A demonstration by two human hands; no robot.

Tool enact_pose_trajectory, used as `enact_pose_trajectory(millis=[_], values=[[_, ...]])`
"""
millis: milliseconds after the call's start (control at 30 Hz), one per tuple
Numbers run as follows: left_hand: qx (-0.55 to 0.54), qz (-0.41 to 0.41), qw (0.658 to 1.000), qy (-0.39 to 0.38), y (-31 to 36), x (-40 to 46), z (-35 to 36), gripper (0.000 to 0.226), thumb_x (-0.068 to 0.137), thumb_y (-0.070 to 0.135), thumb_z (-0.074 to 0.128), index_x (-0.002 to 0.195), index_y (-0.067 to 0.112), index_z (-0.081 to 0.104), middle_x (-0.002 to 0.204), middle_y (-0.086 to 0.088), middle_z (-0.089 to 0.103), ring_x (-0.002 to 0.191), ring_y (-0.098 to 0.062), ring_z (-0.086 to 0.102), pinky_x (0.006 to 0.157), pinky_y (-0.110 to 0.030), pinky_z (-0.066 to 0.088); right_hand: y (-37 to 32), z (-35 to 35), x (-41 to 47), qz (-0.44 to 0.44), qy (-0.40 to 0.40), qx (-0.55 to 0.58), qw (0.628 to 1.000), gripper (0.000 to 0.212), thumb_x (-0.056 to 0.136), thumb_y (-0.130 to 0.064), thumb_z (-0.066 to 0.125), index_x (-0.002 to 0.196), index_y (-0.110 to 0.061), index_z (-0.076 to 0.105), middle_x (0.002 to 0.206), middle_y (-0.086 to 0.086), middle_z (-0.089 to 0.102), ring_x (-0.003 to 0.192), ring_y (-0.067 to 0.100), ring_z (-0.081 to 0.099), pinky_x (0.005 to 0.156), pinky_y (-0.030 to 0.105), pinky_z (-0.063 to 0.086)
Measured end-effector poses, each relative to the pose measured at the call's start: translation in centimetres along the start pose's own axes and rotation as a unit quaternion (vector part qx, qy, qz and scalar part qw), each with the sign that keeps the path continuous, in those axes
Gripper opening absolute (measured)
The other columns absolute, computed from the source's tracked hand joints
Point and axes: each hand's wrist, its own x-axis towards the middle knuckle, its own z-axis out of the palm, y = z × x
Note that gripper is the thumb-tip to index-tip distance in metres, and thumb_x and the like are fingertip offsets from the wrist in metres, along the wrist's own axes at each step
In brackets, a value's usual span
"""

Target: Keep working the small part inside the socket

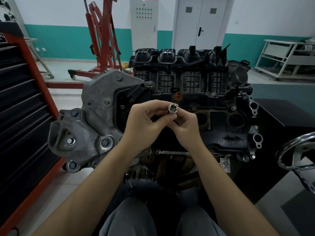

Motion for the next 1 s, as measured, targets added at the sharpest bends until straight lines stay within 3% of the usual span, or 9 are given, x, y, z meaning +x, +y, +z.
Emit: enact_pose_trajectory(millis=[67,200,300,467,667,800,900,1000], values=[[-0.005,-0.005,1.000,-0.009,0.03,0.03,0.03,0.024,0.080,-0.005,0.071,0.101,0.008,0.071,0.097,-0.006,0.074,0.096,-0.017,0.071,0.088,-0.030,0.055,-0.08,0.03,0.01,0.003,0.004,-0.001,1.000,0.023,0.084,0.006,0.064,0.099,-0.011,0.068,0.093,-0.003,0.071,0.094,0.015,0.068,0.085,0.026,0.051],[0.043,0.002,0.999,0.019,0.15,0.11,0.35,0.021,0.075,0.002,0.080,0.093,0.008,0.074,0.090,-0.001,0.074,0.089,-0.014,0.071,0.083,-0.032,0.057,0.22,0.00,0.01,0.007,0.017,-0.016,1.000,0.014,0.082,0.005,0.067,0.096,0.003,0.069,0.090,0.008,0.071,0.090,0.018,0.069,0.083,0.031,0.054],[0.042,0.000,0.999,0.022,0.16,0.08,0.47,0.018,0.078,0.002,0.076,0.093,0.011,0.074,0.091,0.001,0.074,0.090,-0.011,0.071,0.084,-0.030,0.056,0.16,-0.08,0.02,-0.002,0.006,-0.013,1.000,0.019,0.084,0.003,0.067,0.103,0.002,0.068,0.097,0.007,0.071,0.096,0.019,0.068,0.086,0.032,0.053],[-0.030,-0.016,0.999,-0.029,0.26,0.11,0.40,0.030,0.082,-0.009,0.068,0.104,0.010,0.070,0.098,-0.005,0.073,0.097,-0.015,0.070,0.088,-0.026,0.053,0.04,0.11,0.06,0.007,0.011,-0.010,1.000,0.031,0.082,0.006,0.064,0.100,-0.020,0.065,0.091,-0.018,0.072,0.091,0.002,0.067,0.080,0.017,0.050],[0.025,-0.002,1.000,0.016,0.07,0.00,0.63,0.019,0.077,-0.002,0.076,0.093,0.007,0.074,0.090,-0.005,0.074,0.090,-0.017,0.071,0.085,-0.037,0.057,0.30,0.01,0.02,0.005,0.025,-0.013,1.000,0.015,0.080,0.004,0.071,0.095,0.002,0.069,0.090,0.007,0.072,0.088,0.019,0.069,0.082,0.034,0.055],[-0.027,-0.020,0.999,-0.002,0.19,-0.05,0.38,0.026,0.083,-0.008,0.067,0.102,0.010,0.071,0.097,-0.005,0.074,0.096,-0.015,0.070,0.088,-0.030,0.055,-0.03,0.15,-0.07,0.000,0.010,-0.006,1.000,0.026,0.083,0.000,0.066,0.105,-0.013,0.066,0.098,-0.004,0.071,0.096,0.012,0.068,0.084,0.024,0.051],[-0.041,-0.022,0.998,-0.033,0.24,-0.12,0.20,0.033,0.084,-0.011,0.064,0.109,0.010,0.068,0.101,-0.005,0.073,0.100,-0.014,0.069,0.089,-0.025,0.052,-0.02,0.23,-0.02,0.009,0.020,-0.004,1.000,0.032,0.081,0.001,0.065,0.102,-0.023,0.066,0.091,-0.016,0.072,0.092,0.004,0.068,0.080,0.018,0.050],[0.009,-0.010,1.000,-0.022,0.12,-0.11,0.38,0.031,0.080,-0.006,0.073,0.107,0.009,0.070,0.100,-0.004,0.073,0.098,-0.014,0.069,0.090,-0.030,0.054,0.26,0.10,-0.01,0.017,0.028,-0.011,0.999,0.024,0.081,0.009,0.065,0.098,-0.007,0.069,0.090,-0.005,0.073,0.089,0.012,0.069,0.080,0.026,0.053]])
